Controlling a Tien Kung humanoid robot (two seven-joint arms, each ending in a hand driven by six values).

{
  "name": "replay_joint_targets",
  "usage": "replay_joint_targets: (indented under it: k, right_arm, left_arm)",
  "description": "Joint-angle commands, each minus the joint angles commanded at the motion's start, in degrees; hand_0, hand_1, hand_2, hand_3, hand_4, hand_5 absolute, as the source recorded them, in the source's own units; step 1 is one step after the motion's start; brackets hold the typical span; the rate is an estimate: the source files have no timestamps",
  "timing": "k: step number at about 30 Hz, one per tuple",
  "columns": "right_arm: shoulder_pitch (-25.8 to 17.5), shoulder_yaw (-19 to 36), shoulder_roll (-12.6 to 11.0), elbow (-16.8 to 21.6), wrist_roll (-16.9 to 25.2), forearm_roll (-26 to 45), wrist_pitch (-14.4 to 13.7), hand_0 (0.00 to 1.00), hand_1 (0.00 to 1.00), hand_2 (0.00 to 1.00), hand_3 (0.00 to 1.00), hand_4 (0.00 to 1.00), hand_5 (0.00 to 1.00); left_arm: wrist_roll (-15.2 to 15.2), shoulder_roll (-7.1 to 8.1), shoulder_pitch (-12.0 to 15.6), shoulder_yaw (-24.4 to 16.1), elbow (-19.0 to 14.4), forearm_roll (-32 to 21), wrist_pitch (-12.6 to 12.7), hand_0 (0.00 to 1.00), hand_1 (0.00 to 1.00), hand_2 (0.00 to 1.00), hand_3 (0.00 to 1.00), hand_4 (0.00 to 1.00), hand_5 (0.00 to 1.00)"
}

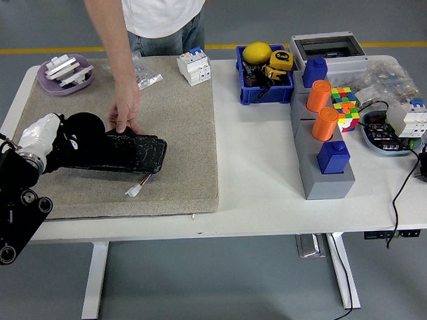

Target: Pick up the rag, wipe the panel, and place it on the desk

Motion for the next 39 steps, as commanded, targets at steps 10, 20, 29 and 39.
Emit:
replay_joint_targets:
  k: [10,20,29,39]
  right_arm:
    - [0.02,-0.13,-0.16,-0.01,-0.04,0.06,0.14,0.740,0.617,0.604,0.554,0.896,0.420]
    - [-0.13,-0.23,-0.16,0.03,-0.04,0.06,0.31,0.740,0.618,0.603,0.554,0.897,0.421]
    - [-0.07,-0.26,-0.22,0.05,-0.03,0.08,0.35,0.740,0.619,0.603,0.554,0.897,0.420]
    - [-0.05,-0.51,-0.20,0.07,-0.03,0.15,0.37,0.739,0.619,0.603,0.554,0.897,0.421]
  left_arm:
    - [0.38,-0.67,-0.56,6.42,-3.53,-1.50,0.07,0.313,0.706,0.821,0.546,0.010,0.002]
    - [1.32,-2.88,0.02,9.10,-7.31,-0.94,0.07,0.319,0.703,0.821,0.545,0.022,0.002]
    - [1.46,-3.80,-0.55,12.74,-7.90,-1.55,0.02,0.322,0.700,0.820,0.544,0.030,0.002]
    - [1.84,-4.83,-0.86,14.57,-10.35,-1.32,0.00,0.327,0.701,0.820,0.545,0.044,0.002]
